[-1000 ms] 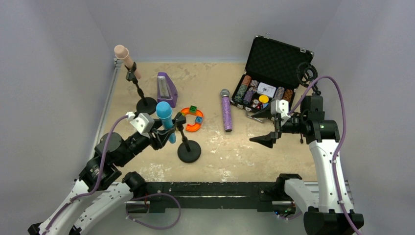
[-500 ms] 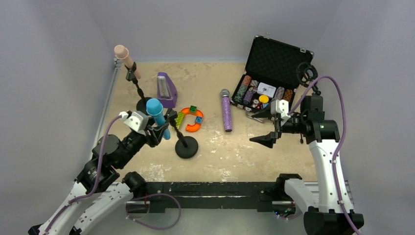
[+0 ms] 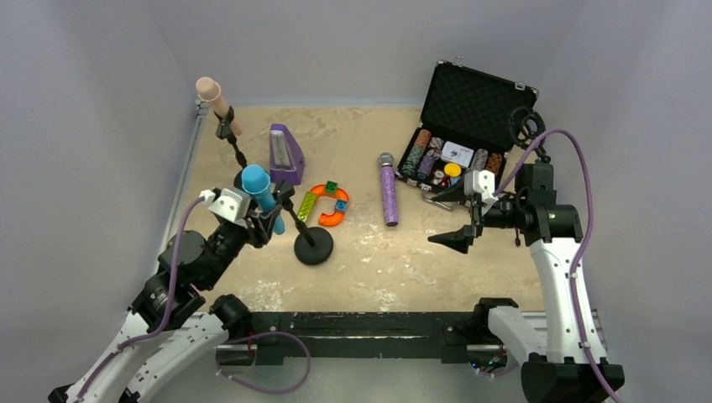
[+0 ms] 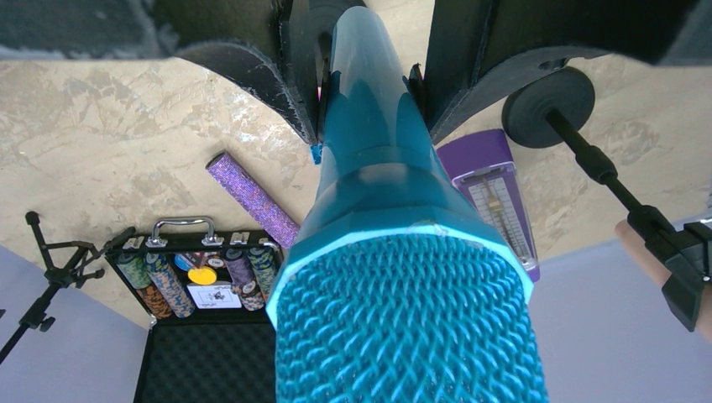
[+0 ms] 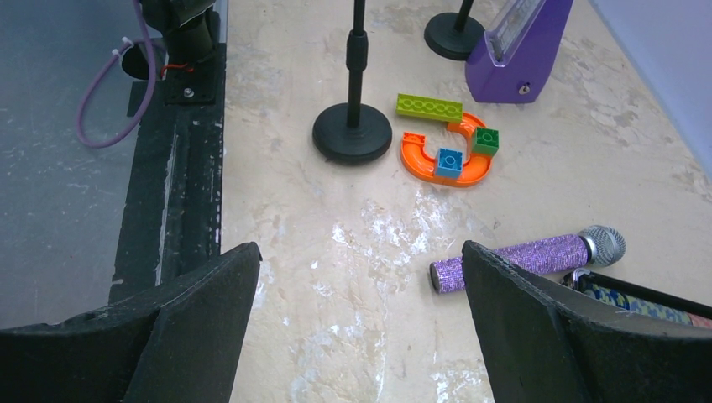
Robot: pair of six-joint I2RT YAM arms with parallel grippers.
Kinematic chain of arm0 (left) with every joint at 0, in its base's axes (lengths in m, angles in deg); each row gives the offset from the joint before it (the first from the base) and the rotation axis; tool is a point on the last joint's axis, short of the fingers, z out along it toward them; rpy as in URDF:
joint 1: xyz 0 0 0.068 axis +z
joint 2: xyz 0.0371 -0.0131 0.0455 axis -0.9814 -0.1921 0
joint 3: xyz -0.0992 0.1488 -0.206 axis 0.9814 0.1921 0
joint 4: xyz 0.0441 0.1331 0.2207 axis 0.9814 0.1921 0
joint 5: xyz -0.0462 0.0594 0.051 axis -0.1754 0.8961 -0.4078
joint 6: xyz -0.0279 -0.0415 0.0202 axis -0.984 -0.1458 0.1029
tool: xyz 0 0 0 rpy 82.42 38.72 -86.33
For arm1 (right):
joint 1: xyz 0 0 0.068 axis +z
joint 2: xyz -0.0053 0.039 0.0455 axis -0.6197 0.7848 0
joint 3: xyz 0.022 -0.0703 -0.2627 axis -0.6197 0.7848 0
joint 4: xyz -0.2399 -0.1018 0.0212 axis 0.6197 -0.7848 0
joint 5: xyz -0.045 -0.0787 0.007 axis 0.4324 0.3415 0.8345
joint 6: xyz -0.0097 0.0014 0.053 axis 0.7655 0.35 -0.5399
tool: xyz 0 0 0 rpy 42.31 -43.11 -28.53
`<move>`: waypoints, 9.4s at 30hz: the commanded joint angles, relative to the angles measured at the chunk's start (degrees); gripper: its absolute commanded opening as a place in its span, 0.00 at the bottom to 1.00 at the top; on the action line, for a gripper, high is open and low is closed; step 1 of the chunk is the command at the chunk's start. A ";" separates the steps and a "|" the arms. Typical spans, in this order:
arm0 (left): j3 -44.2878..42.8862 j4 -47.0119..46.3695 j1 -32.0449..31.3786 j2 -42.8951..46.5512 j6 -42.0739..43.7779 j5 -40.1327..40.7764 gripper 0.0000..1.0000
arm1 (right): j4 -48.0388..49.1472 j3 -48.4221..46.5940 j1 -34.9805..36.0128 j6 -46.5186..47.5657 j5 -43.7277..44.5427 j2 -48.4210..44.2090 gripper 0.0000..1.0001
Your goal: Attach the microphones to the stand
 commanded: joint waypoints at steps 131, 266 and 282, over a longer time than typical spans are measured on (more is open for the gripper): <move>-6.81 5.43 6.56 -6.99 -13.85 -56.53 0.99 | -2.93 -4.68 -0.30 0.18 7.15 0.64 0.93; 2.35 10.17 4.64 -10.06 2.02 -41.87 0.99 | -7.33 -31.01 20.28 -22.58 27.02 11.41 0.19; 2.57 10.41 4.71 -10.41 2.15 -41.20 0.99 | -0.36 -31.34 26.66 -22.29 34.27 18.86 0.21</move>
